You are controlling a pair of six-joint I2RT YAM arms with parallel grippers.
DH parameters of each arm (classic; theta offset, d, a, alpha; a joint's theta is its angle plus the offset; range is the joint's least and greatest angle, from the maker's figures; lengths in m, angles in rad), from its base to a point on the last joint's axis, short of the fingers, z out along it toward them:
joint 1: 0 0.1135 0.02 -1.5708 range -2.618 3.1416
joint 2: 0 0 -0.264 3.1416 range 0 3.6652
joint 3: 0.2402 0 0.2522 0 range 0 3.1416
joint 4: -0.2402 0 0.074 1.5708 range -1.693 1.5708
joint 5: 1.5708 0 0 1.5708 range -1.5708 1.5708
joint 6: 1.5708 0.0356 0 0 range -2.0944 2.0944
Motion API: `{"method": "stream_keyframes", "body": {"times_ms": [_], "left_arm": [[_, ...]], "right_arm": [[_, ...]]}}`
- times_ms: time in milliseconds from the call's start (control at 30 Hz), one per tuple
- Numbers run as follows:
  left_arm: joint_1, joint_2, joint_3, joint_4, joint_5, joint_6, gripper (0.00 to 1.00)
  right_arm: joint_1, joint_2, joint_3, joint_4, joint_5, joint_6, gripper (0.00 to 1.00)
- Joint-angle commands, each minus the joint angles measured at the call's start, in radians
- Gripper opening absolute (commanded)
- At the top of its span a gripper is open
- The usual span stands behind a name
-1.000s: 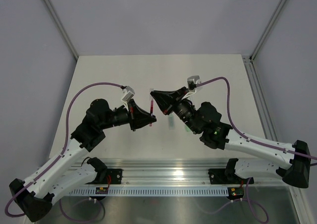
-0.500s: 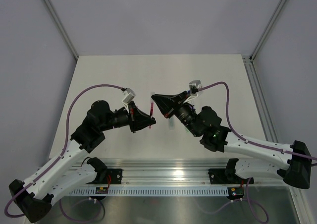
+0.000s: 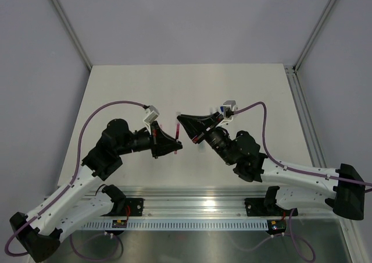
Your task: Insert the pens into the pen caps
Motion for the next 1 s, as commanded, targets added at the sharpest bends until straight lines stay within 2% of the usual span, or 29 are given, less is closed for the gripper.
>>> {"method": "stream_keyframes", "body": {"times_ms": [0, 367, 700, 967], "left_arm": [[0.019, -0.022, 0.010, 0.199, -0.037, -0.045, 0.00], [0.016, -0.059, 0.061, 0.176, -0.100, -0.086, 0.00], [-0.003, -0.020, 0.113, 0.200, -0.060, -0.075, 0.00], [-0.012, 0.013, 0.122, 0.145, -0.031, -0.005, 0.00]], "right_arm": [[0.043, -0.021, -0.034, -0.065, -0.060, -0.048, 0.00], [0.081, -0.056, 0.060, -0.212, -0.065, -0.077, 0.00], [0.094, -0.067, 0.112, -0.416, -0.052, -0.105, 0.00], [0.094, -0.058, 0.198, -0.626, -0.089, -0.082, 0.00]]}}
